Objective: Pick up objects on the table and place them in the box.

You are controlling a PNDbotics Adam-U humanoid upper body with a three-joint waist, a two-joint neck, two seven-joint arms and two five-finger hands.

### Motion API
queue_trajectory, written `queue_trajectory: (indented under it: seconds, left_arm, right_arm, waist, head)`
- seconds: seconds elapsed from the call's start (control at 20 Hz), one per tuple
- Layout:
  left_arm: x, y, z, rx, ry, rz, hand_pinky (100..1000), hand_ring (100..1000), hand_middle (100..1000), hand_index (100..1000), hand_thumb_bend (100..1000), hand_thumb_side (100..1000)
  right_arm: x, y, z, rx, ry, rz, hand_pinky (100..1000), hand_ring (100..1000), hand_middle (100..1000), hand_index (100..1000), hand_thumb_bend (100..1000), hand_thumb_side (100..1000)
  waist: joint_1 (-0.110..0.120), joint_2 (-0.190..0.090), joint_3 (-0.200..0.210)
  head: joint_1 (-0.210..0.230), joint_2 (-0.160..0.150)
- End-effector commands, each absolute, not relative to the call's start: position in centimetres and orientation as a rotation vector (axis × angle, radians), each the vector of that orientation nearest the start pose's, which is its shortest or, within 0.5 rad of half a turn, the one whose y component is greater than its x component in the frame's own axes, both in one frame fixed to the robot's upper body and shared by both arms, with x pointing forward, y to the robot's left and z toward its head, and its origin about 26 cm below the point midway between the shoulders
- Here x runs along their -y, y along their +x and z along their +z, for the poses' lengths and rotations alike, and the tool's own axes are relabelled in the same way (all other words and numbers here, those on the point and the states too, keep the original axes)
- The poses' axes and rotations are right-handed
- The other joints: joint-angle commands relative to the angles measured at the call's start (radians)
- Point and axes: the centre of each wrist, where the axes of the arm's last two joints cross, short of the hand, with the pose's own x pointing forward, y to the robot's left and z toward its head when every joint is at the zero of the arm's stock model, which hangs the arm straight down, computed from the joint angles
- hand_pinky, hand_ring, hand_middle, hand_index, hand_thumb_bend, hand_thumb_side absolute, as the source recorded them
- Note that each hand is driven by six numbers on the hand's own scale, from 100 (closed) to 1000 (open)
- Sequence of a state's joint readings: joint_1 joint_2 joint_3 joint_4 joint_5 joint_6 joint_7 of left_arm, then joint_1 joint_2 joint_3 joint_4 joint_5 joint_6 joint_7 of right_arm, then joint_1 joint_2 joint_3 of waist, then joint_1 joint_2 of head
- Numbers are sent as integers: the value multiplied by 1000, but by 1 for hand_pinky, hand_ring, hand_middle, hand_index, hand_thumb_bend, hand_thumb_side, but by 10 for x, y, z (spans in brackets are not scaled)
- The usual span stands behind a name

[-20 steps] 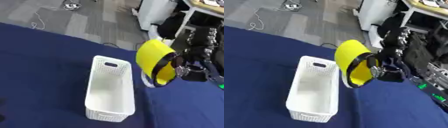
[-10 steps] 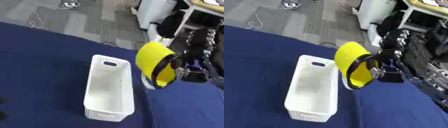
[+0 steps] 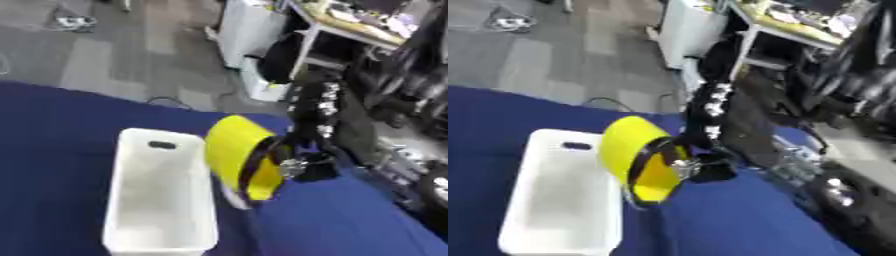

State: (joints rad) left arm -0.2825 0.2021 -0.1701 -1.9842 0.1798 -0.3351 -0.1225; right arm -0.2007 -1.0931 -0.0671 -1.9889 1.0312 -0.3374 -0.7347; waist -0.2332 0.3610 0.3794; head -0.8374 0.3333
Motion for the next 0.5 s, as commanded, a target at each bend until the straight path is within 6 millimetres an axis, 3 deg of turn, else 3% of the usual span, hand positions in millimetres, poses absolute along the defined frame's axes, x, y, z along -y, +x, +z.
queue_trajectory:
  seconds: [0.05, 0.2, 0.5]
  left_arm:
    - [-200, 292, 174, 2512, -415, -447, 791, 534, 688, 803, 100, 832]
    - [-203, 291, 170, 2496, -394, -473, 790, 531, 686, 803, 100, 831]
    - [-207, 289, 166, 2484, -370, -494, 790, 527, 685, 803, 100, 829]
  right_arm:
    - [353, 274, 302, -2007, 1499, -1163, 100, 100, 100, 123, 100, 658]
    - [348, 277, 310, -1988, 1490, -1200, 100, 100, 100, 122, 100, 660]
    - [344, 281, 317, -1962, 1462, -1266, 100, 100, 100, 122, 100, 663]
  waist:
    - [7, -10, 3]
    - [7, 0, 11]
    - [7, 2, 34]
  head:
    - [-176, -1]
    - [-268, 34]
    - [-319, 66]
